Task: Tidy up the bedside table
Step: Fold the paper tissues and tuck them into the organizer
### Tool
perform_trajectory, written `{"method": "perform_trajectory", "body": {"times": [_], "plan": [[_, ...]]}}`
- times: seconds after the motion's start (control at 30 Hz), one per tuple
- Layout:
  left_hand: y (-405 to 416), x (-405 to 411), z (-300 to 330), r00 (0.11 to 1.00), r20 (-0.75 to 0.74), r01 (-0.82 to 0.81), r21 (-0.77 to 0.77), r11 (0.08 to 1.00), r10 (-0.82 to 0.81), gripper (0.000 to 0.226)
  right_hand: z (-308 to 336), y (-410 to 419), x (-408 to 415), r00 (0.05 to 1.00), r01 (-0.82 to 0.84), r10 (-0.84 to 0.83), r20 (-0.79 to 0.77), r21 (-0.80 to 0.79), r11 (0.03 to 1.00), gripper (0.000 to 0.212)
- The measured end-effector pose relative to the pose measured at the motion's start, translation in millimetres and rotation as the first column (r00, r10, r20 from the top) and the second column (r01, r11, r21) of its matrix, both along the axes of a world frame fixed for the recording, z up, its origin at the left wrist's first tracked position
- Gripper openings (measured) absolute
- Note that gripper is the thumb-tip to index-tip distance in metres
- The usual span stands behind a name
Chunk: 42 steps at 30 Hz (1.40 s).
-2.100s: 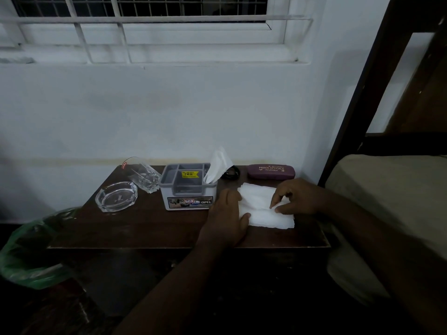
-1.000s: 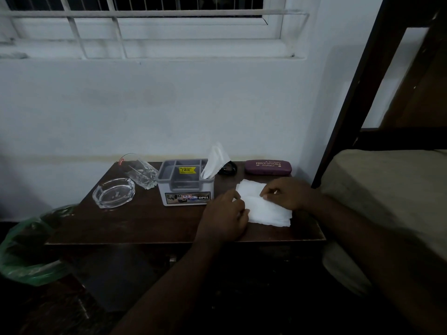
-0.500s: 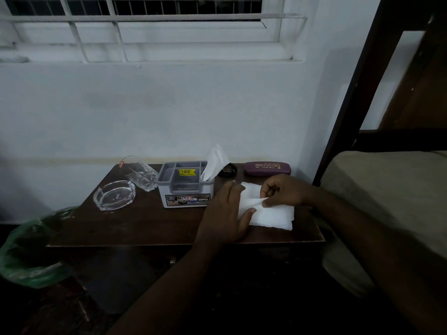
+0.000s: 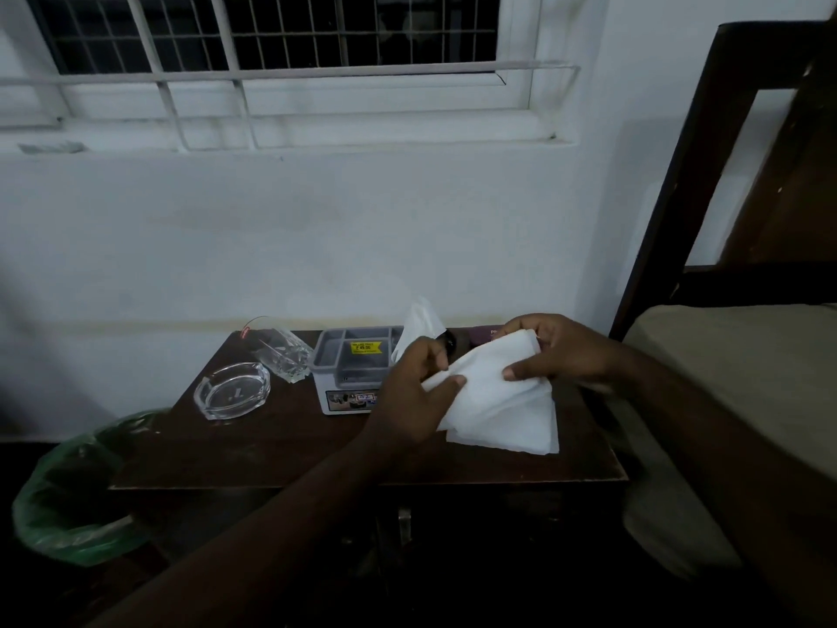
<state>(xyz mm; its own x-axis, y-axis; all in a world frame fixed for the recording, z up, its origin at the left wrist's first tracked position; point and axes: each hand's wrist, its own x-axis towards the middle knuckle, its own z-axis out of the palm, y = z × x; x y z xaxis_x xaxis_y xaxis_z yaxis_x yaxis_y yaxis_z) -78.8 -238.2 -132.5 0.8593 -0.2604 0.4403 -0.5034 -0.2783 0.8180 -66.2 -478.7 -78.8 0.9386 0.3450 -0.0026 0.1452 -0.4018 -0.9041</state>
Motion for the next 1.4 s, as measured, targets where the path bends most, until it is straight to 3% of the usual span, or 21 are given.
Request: {"method": "perform_trajectory", "body": {"times": [0.13, 0.27, 0.37, 0.43, 0.53, 0.73, 1.07, 1.23, 1.4], "plan": [[33, -2, 40, 0.991, 0.004, 0.132, 0.116, 0.984, -0.133, 0.020, 26, 28, 2, 0.992, 0.018, -0.031, 0.119, 0.113, 0.993, 0.044], [69, 12, 84, 0.997, 0.054, 0.043, 0.236, 0.971, -0.058, 0.027, 57, 68, 17, 0.903, 0.158, -0.184, 0.389, 0.098, 0.983, 0.043], [93, 33, 100, 1.000, -0.024, 0.003, 0.171, 0.985, 0.001, 0.035, 74, 97, 40, 0.827, 0.201, -0.226, 0.514, 0.105, 0.974, 0.045], [104, 47, 99, 0.995, -0.091, -0.031, 0.110, 0.993, 0.041, 0.042, 83, 116, 54, 0.779, 0.212, -0.195, 0.597, 0.043, 0.976, 0.043], [113, 66, 80, 0.993, -0.069, -0.088, 0.072, 0.994, 0.093, 0.042, 89, 138, 75, 0.729, 0.219, -0.098, 0.677, -0.095, 0.971, 0.039], [116, 97, 38, 0.983, 0.010, -0.185, 0.099, 0.978, 0.185, 0.018, 79, 153, 105, 0.711, 0.228, 0.020, 0.702, -0.258, 0.939, 0.035], [117, 107, 28, 0.984, 0.081, -0.180, 0.370, 0.911, 0.161, 0.027, 64, 155, 117, 0.746, 0.187, 0.124, 0.654, -0.384, 0.904, 0.038], [124, 107, 30, 0.963, 0.097, -0.270, 0.396, 0.878, 0.252, 0.024, 63, 164, 115, 0.761, 0.172, 0.136, 0.634, -0.400, 0.900, 0.039], [124, 106, 29, 0.968, 0.112, -0.252, 0.428, 0.868, 0.226, 0.017, 58, 169, 116, 0.781, 0.161, 0.162, 0.603, -0.445, 0.881, 0.038]]}}
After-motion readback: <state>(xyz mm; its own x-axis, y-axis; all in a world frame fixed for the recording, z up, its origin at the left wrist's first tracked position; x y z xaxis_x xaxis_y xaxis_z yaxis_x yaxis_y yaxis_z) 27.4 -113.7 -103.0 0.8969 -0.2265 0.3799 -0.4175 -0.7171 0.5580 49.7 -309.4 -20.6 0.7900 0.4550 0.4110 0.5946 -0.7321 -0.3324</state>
